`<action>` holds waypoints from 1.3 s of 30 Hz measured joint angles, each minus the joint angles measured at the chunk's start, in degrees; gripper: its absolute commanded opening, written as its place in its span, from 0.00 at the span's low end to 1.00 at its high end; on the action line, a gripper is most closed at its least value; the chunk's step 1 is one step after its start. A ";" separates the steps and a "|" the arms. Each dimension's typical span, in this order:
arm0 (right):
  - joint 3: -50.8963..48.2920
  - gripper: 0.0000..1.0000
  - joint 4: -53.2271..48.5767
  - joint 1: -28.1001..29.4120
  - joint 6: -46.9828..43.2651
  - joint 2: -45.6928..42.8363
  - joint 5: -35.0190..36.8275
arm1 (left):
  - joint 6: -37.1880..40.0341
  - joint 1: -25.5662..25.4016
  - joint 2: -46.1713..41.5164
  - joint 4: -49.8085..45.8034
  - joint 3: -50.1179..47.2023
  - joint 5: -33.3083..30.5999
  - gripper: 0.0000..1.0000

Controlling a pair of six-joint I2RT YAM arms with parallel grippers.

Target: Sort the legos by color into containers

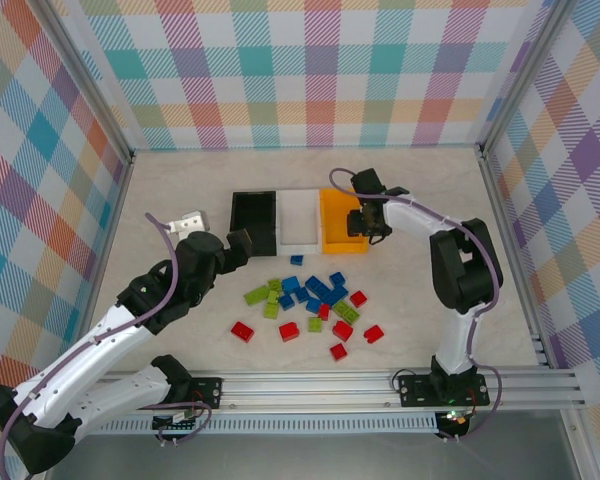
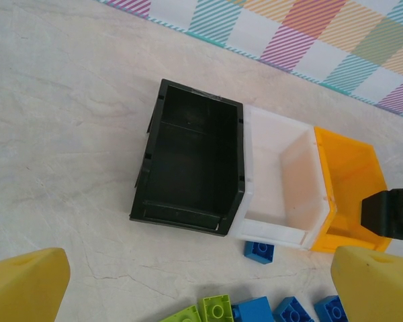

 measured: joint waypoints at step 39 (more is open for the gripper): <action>-29.75 0.62 -5.05 16.04 9.68 -22.18 -5.53 | -2.62 0.17 2.73 -4.09 0.22 -1.92 1.00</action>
